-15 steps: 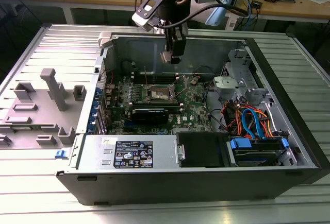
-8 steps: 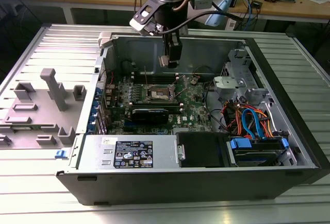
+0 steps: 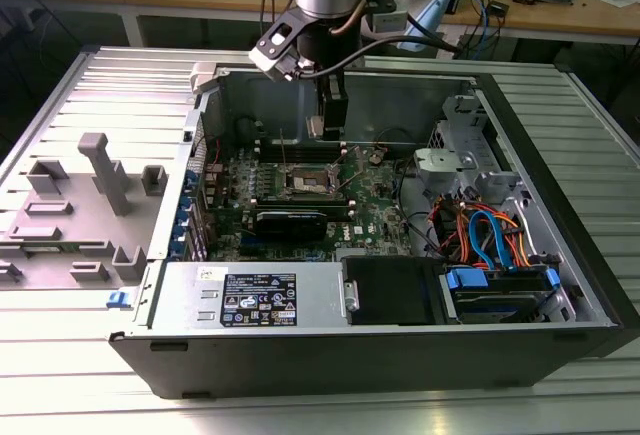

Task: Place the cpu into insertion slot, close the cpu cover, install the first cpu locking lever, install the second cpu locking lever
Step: 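Place the cpu into insertion slot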

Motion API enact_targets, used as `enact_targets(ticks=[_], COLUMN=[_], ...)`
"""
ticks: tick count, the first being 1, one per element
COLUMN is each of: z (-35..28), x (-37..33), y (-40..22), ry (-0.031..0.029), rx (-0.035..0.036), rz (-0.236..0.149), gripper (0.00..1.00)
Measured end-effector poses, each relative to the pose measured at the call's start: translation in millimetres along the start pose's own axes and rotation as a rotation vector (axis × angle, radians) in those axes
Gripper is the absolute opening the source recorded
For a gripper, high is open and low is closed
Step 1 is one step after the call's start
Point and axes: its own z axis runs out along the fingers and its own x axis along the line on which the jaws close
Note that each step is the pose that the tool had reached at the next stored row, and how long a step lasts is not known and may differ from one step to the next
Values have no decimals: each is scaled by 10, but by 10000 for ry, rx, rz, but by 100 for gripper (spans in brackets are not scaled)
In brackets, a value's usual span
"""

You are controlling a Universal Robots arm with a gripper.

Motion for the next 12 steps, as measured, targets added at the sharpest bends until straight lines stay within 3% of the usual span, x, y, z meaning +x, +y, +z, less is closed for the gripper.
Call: enact_targets(ticks=[12], z=[11], x=[0], y=[2], ry=[2], rx=[31], rz=[3], gripper=[54])
